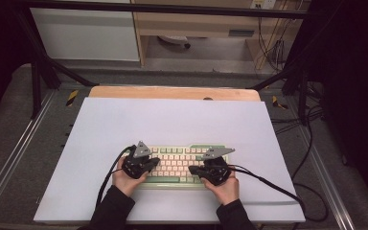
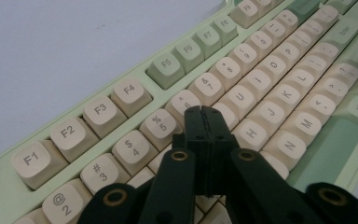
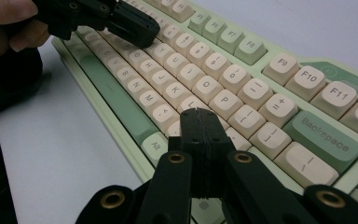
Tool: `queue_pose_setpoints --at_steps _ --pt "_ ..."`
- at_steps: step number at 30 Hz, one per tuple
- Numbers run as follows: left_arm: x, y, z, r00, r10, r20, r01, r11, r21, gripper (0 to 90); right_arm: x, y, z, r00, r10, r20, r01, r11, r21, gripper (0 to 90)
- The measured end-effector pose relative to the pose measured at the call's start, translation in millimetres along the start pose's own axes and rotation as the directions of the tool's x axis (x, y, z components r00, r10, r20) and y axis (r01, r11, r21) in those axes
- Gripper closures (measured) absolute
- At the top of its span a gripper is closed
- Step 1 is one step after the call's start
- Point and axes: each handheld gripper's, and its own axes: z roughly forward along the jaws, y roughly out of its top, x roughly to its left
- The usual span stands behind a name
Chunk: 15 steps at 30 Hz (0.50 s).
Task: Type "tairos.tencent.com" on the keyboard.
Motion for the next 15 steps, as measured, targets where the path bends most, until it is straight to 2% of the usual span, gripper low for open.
queue_pose_setpoints --at_steps 15 --pt "3.6 -4.4 -24.1 1.0 0.0 0.004 0.001 0.9995 -0.033 90.0 0.0 1.3 -2.6 1.0 -0.003 0.002 0.003 1.0 -0.008 90.0"
